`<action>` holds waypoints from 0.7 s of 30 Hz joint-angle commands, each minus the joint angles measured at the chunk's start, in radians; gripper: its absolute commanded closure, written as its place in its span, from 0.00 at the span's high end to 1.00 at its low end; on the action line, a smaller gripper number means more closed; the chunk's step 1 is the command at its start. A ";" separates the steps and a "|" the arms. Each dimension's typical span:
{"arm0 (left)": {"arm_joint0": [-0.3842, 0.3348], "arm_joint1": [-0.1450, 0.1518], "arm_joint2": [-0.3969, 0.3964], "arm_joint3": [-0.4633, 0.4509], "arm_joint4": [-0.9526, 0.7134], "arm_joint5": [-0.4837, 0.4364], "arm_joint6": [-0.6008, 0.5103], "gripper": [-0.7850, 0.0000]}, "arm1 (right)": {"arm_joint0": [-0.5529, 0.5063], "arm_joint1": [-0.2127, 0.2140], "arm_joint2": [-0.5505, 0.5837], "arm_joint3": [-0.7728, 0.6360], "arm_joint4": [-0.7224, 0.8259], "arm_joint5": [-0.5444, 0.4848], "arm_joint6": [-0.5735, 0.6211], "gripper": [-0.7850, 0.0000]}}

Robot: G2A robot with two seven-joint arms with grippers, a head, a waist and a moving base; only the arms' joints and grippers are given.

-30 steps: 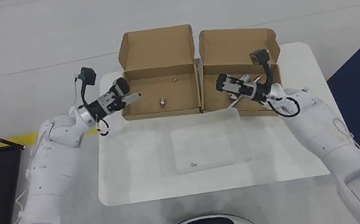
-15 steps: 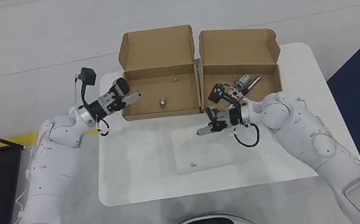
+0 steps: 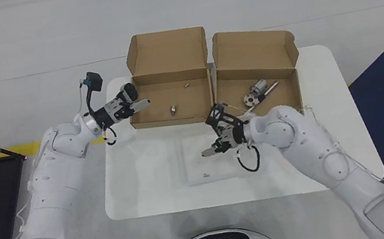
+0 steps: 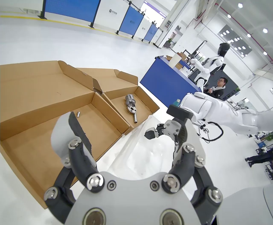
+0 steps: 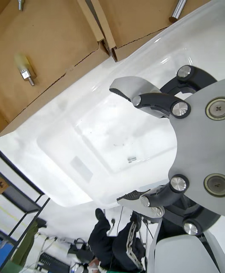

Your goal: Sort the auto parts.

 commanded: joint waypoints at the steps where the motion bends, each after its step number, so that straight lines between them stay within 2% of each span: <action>1: 0.000 0.000 0.000 0.000 0.000 0.000 0.000 1.00 | -0.012 0.001 -0.017 -0.031 -0.073 0.023 0.002 0.28; 4: 0.000 0.000 0.000 0.000 0.000 0.000 0.000 1.00 | -0.024 -0.002 -0.043 -0.063 -0.134 0.062 0.015 0.26; 5: 0.000 0.000 0.000 0.000 0.000 0.000 0.000 1.00 | -0.026 -0.002 -0.053 -0.074 -0.154 0.066 0.025 0.22; 8: 0.000 0.000 0.000 0.000 0.000 0.000 0.000 1.00 | -0.032 -0.003 -0.076 -0.103 -0.196 0.058 0.049 0.22; 12: 0.000 0.000 0.000 0.000 0.000 0.000 0.000 1.00 | -0.023 -0.005 -0.092 -0.114 -0.195 0.044 0.089 0.27; 21: 0.000 0.000 0.000 0.000 0.000 0.000 0.000 1.00 | 0.064 -0.036 -0.157 -0.043 -0.135 0.063 0.183 0.25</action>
